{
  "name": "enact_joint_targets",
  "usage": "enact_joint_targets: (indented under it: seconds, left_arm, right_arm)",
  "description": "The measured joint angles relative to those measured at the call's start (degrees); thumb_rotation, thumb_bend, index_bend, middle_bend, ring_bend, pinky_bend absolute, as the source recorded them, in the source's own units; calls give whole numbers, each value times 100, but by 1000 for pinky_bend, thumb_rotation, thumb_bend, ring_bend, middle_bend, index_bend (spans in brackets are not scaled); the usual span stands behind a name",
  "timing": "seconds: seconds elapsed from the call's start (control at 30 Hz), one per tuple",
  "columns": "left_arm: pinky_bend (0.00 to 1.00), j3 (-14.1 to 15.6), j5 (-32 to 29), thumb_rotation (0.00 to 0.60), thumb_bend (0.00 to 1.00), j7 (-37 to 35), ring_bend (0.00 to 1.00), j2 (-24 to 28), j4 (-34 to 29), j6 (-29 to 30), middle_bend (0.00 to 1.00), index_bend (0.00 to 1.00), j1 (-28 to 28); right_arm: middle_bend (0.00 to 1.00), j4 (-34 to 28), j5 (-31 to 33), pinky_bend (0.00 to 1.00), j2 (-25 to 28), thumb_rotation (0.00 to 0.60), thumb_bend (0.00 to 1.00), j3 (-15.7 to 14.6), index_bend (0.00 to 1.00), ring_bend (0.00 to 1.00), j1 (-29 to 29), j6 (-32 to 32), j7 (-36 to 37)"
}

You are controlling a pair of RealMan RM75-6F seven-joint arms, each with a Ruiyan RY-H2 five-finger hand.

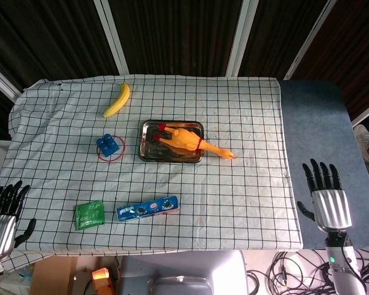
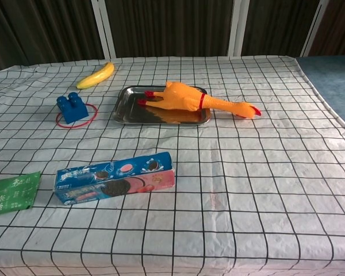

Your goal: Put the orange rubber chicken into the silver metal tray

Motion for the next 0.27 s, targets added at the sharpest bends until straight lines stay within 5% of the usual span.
enact_joint_targets:
  seconds: [0.27]
  left_arm:
    - [0,89,181,600,356,110,0,-17,3,-43,0,0,98]
  right_arm:
    - [0,536,-470,0,235,600,139,-168,0,0,-563,195,979]
